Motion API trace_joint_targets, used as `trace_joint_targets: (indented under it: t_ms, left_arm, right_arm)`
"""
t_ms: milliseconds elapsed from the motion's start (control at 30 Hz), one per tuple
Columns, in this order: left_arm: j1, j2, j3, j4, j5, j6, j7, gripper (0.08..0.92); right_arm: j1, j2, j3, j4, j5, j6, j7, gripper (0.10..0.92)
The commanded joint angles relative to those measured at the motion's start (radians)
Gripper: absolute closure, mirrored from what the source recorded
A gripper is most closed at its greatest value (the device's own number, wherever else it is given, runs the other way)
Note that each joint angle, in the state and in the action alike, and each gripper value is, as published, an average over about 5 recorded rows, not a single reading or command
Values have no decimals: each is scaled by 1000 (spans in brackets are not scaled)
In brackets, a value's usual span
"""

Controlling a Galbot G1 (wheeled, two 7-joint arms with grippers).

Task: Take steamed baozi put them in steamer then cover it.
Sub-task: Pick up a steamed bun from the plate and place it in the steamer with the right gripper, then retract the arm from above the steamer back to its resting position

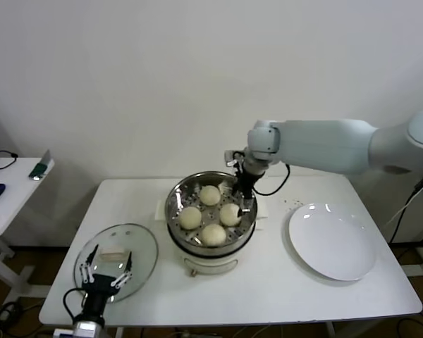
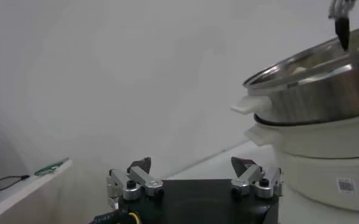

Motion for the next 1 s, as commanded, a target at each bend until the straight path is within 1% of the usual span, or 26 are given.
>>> trace_joint_targets:
  t_ms: [33,167,267,400,567,800,1000]
  left_arm:
    - [-4,-2,1,20,47,-15,-6,177]
    - [-5,-3,-2,18,48,-9,-16,177]
    - [-7,-3,-5,14,48,2,-26,177]
    - [-8,-1,-10,13,56,14,-34,177]
    - [-3,-2,-14,0,66,21,-37,177]
    - [10,-10,-11,-18,107,19,-51,177]
    - [19,-21,-13,-50,161,59,-65,177]
  right_arm:
    - [45,-176,120,-3,-18,112,8,203]
    - [18,-284,191,27,-12,214,100,203]
    - [-56,-381,268,73,-29,278,172,203]
    - [-264,-509,493,120,-61,319,284,203]
    - [-559,-603,818,168,-128,393,414,203]
    - [-949,-612,1250,221,-241,477,557,203]
    - [-1358,-560,1702,308,-317,513,652,203]
